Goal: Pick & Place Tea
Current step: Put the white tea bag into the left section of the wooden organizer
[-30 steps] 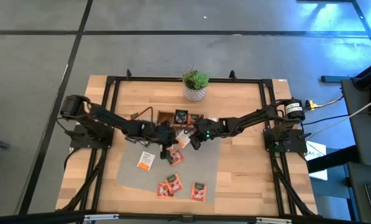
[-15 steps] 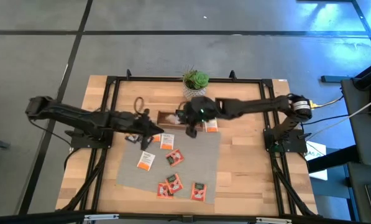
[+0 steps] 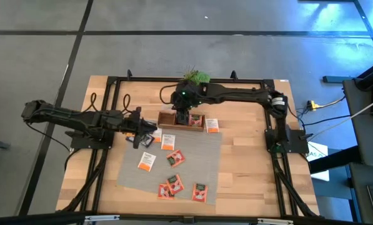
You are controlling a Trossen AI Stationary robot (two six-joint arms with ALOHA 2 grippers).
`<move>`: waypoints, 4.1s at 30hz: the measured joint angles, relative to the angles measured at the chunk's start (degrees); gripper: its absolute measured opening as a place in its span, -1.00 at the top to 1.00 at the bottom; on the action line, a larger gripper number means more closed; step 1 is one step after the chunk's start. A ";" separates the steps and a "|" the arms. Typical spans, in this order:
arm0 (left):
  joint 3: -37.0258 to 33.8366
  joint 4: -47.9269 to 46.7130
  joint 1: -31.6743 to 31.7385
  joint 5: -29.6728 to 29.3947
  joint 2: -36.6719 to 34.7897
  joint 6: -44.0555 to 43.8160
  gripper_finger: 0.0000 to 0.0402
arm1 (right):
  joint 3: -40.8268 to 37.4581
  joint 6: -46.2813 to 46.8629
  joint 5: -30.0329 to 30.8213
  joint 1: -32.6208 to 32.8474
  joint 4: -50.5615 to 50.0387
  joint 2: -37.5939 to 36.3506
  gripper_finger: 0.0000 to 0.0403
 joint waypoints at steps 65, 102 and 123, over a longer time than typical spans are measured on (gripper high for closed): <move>0.04 -3.63 0.00 -0.92 4.42 0.00 0.98 | 0.45 6.10 13.92 10.53 -9.83 -4.59 0.53; 8.84 0.96 6.95 6.40 40.89 7.52 0.99 | -26.66 15.52 23.64 16.57 2.61 -14.92 0.53; 9.26 1.30 8.53 -1.85 40.89 6.04 0.98 | -71.61 16.83 23.50 20.79 57.25 -45.15 0.53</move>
